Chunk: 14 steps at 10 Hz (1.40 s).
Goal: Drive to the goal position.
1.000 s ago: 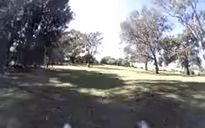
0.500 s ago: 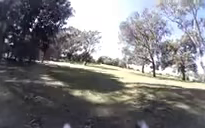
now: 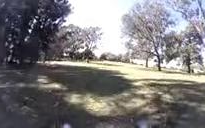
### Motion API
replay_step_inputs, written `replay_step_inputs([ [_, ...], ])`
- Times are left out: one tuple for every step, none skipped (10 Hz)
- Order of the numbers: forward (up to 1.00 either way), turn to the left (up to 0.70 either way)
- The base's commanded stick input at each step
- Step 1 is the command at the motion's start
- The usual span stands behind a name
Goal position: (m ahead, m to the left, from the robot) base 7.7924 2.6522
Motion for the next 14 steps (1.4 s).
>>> replay_step_inputs([
  [1.00, -0.26],
  [1.00, -0.11],
  [1.00, 0.00],
  [1.00, 0.00],
  [1.00, 0.00],
  [1.00, 0.00],
  [1.00, 0.00],
  [1.00, 0.00],
  [1.00, 0.00],
  [1.00, 0.00],
  [1.00, 0.00],
  [1.00, 0.00],
  [1.00, 0.00],
  [1.00, 0.00],
])
